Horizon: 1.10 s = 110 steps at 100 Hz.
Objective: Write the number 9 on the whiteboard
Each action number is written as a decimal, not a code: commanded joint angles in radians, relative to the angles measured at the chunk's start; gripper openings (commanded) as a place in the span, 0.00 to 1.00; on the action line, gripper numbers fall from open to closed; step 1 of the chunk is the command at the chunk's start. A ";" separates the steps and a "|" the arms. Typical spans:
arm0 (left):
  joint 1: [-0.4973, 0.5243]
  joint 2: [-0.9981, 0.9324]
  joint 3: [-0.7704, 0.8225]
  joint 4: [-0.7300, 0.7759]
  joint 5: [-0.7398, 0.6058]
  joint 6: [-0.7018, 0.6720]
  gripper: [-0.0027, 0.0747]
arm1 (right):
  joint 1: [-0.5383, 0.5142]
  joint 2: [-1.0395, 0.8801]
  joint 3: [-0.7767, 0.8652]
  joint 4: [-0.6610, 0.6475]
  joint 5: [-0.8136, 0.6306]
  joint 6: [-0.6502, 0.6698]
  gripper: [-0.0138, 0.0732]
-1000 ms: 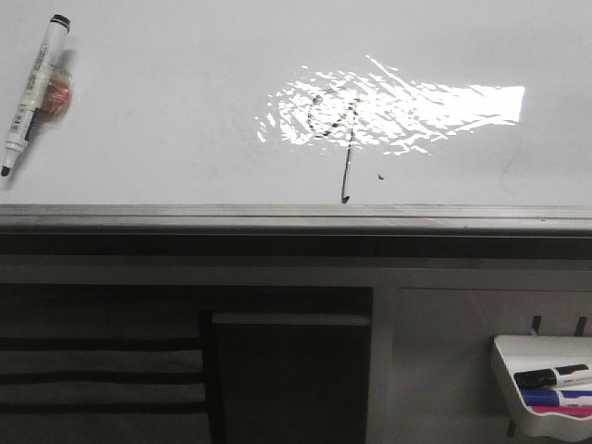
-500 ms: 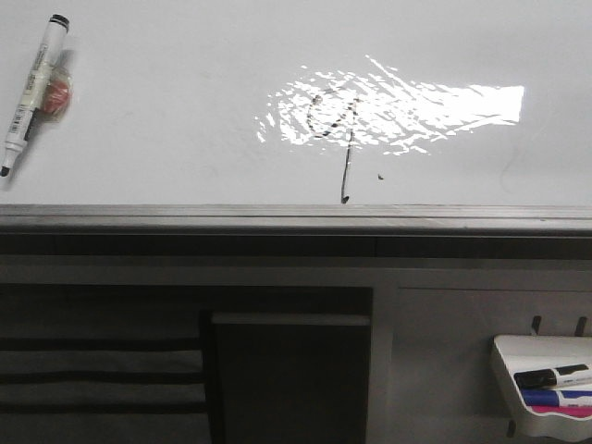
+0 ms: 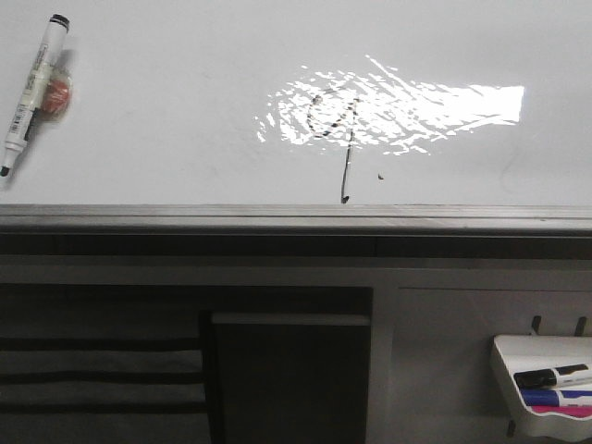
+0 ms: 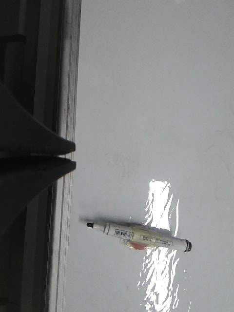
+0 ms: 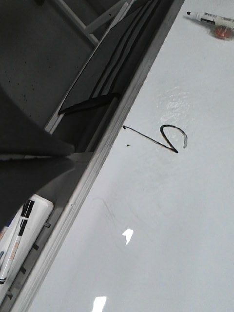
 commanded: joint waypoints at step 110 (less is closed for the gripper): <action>0.001 -0.026 0.030 -0.010 -0.079 0.002 0.01 | -0.528 -0.585 0.782 0.040 -0.752 -0.005 0.08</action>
